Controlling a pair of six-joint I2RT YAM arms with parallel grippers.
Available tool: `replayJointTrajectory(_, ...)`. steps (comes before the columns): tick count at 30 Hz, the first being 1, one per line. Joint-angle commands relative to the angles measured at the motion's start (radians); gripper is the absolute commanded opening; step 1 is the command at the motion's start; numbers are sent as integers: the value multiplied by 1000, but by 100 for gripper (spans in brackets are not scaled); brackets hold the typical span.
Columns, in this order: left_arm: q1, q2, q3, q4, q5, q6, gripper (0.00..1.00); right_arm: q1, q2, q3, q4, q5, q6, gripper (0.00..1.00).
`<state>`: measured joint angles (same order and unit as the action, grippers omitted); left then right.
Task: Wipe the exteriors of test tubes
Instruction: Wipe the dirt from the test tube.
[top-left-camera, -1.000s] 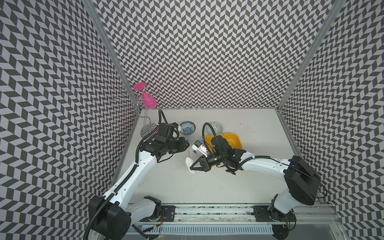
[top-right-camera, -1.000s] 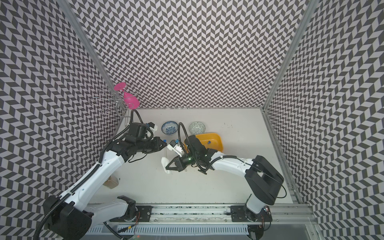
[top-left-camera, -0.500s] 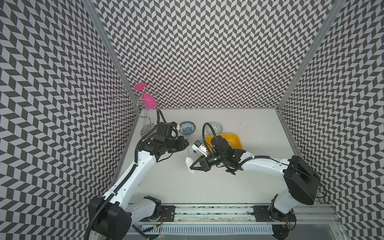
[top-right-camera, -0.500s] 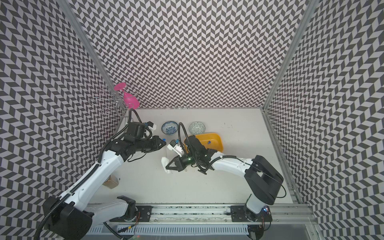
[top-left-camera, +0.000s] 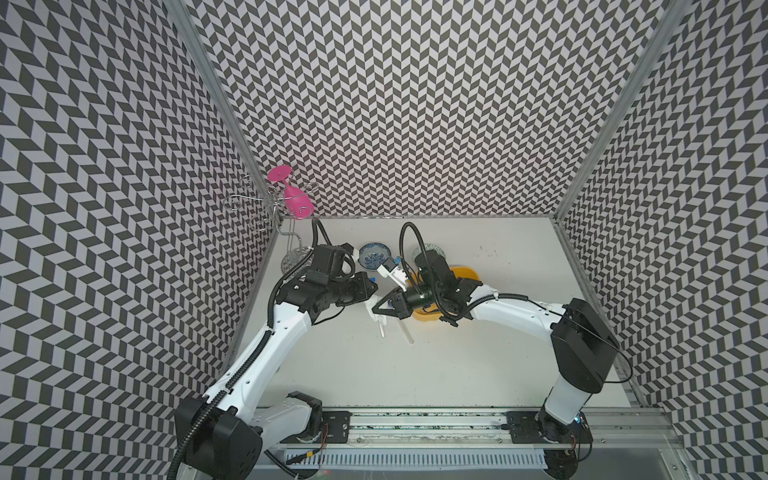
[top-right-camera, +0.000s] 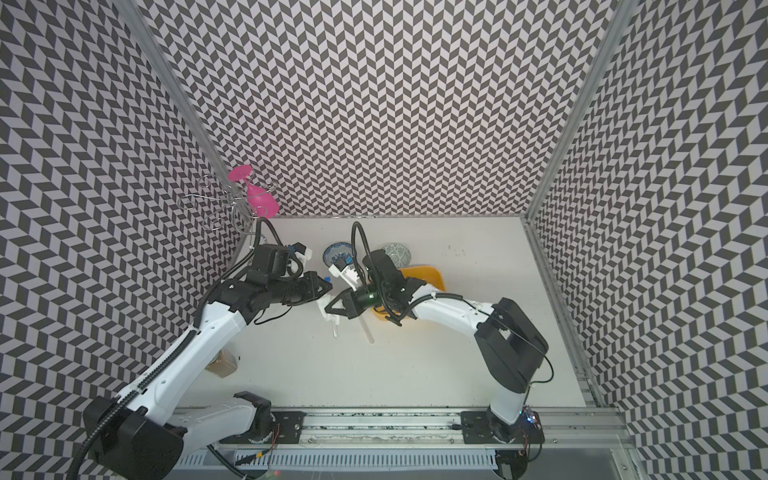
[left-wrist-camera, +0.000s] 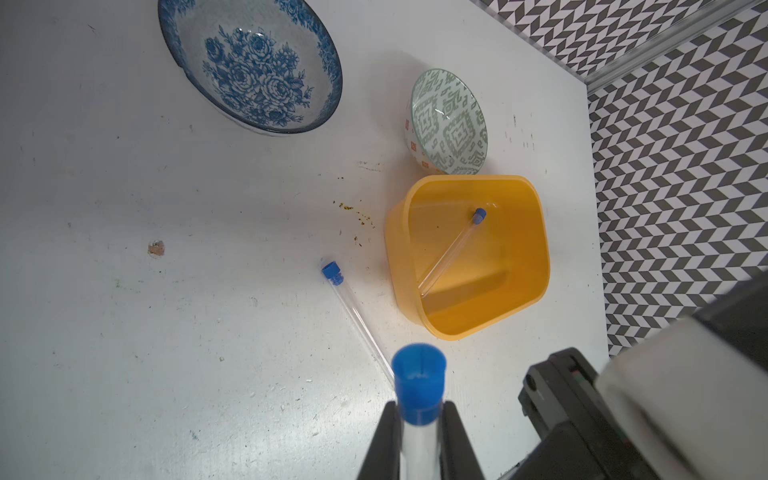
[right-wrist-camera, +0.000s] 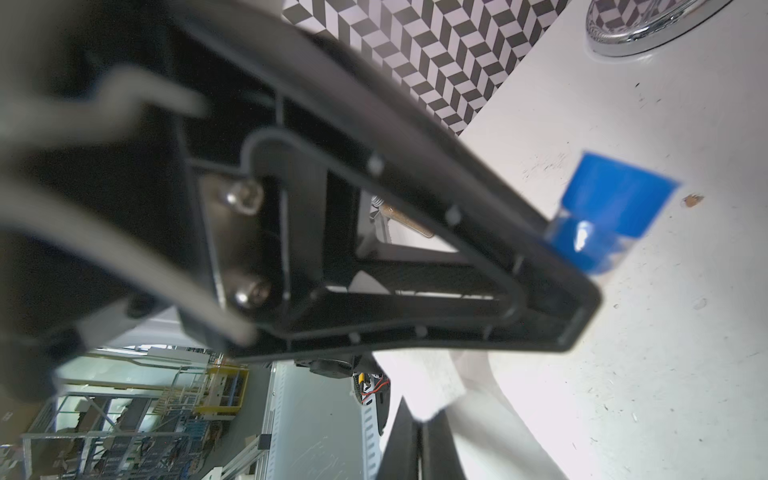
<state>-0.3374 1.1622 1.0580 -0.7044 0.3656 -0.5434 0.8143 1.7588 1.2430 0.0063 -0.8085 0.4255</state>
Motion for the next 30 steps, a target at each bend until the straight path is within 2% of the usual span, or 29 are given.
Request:
replayJointTrajectory(1,6,-19,-1,-3,24,-6,15,-20,25,30,-4,2,-29,0)
replayJointTrajectory(8,9,-5,2,14,14,-4,15,-2,25,16,-13,-16,-42,0)
replayJointTrajectory(25,23,85,44,36,3,13,15,54,-119,-222,6,32,-48,0)
replayJointTrajectory(30,23,62,9,36,27,-1,15,51,-99,-187,-20,53,-75,0)
